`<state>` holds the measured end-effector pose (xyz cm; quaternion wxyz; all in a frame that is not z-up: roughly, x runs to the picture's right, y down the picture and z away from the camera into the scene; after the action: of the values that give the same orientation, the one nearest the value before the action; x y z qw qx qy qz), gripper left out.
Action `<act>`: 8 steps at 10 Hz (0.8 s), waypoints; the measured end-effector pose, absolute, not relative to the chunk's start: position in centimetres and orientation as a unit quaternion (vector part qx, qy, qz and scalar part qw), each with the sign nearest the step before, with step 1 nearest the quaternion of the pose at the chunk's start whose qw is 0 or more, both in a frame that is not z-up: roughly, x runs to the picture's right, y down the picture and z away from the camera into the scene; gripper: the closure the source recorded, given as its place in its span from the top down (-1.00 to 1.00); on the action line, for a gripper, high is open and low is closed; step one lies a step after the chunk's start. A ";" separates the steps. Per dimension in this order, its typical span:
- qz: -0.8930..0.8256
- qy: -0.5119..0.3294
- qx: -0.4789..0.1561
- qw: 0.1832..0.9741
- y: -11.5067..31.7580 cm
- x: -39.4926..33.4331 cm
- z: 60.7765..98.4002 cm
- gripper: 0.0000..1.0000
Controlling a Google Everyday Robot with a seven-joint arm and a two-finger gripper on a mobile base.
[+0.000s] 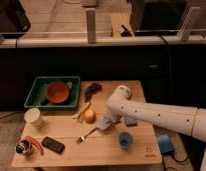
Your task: Place towel in table surface
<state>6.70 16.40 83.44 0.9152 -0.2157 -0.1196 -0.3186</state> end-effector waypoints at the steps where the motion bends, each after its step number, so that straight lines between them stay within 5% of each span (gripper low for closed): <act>1: -0.312 -0.124 -0.225 0.915 17.0 7.2 84.2 -0.66; 6: -0.328 -0.180 -0.241 0.896 18.2 6.1 86.0 0.38; 8: -0.344 -0.190 -0.240 0.888 18.2 4.9 85.9 0.60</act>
<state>4.95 18.22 85.94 0.8876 -0.2403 -0.1902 -0.3438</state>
